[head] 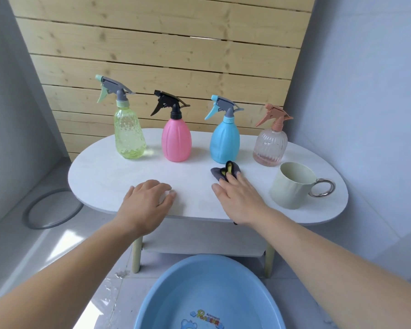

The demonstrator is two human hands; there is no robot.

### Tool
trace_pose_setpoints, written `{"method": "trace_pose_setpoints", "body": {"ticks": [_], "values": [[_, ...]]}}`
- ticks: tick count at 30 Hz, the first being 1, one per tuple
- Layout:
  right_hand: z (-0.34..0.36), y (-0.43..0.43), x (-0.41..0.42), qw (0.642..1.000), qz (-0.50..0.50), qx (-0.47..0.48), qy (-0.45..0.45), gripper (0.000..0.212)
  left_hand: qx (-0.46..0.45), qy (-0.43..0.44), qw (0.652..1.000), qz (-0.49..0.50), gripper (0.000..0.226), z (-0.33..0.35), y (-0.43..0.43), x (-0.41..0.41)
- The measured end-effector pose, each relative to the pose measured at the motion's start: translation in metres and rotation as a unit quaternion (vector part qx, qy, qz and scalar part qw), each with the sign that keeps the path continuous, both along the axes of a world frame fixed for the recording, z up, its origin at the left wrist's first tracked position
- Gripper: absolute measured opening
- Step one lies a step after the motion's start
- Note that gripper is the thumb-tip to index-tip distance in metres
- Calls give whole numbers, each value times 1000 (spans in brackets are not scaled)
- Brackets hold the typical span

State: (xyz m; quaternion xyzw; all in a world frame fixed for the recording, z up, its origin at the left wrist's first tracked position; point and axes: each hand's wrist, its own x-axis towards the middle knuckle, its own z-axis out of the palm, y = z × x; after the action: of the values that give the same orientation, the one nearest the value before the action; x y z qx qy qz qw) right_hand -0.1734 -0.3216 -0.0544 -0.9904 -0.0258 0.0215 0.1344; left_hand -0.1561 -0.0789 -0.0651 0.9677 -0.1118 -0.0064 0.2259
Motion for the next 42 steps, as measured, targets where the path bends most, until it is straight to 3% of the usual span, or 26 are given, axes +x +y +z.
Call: {"method": "trace_pose_setpoints", "body": {"ticks": [3, 9, 12, 16, 18, 21, 23, 26, 30, 32, 36, 42], "values": [[5, -6, -11, 999, 22, 16, 25, 55, 5, 6, 1000, -12, 49, 5, -12, 0], [14, -14, -36, 998, 48, 0, 37, 60, 4, 8, 995, -99, 59, 9, -52, -4], [16, -21, -37, 994, 72, 69, 39, 54, 7, 1, 990, -143, 60, 11, -73, -4], [43, -38, -43, 977, 53, 188, -80, 37, -5, 3, 985, -171, 66, 13, -95, -2], [66, -57, -49, 961, 20, 201, -187, 27, 8, 13, 986, -168, 69, 14, -105, -1], [84, -101, -49, 956, -55, 163, -237, 21, 46, 21, 986, -159, 64, 15, -115, -1], [81, -135, -49, 959, -133, 135, -209, 24, 50, 26, 985, -162, 61, 15, -120, 0], [74, -173, -52, 947, -214, 206, -119, 25, 54, 32, 984, -165, 58, 15, -125, 1], [61, -196, -56, 935, -232, 267, -2, 17, 60, 23, 983, -174, 73, 17, -130, 2], [54, -201, -57, 925, -237, 295, 31, 16, 78, 18, 980, -182, 66, 17, -132, 2], [50, -208, -59, 907, -228, 355, 17, 15, 85, 18, 977, -193, 50, 15, -135, 1], [70, -216, -57, 873, -257, 411, -57, 15, 41, 7, 978, -207, 49, 8, -161, 2]]}}
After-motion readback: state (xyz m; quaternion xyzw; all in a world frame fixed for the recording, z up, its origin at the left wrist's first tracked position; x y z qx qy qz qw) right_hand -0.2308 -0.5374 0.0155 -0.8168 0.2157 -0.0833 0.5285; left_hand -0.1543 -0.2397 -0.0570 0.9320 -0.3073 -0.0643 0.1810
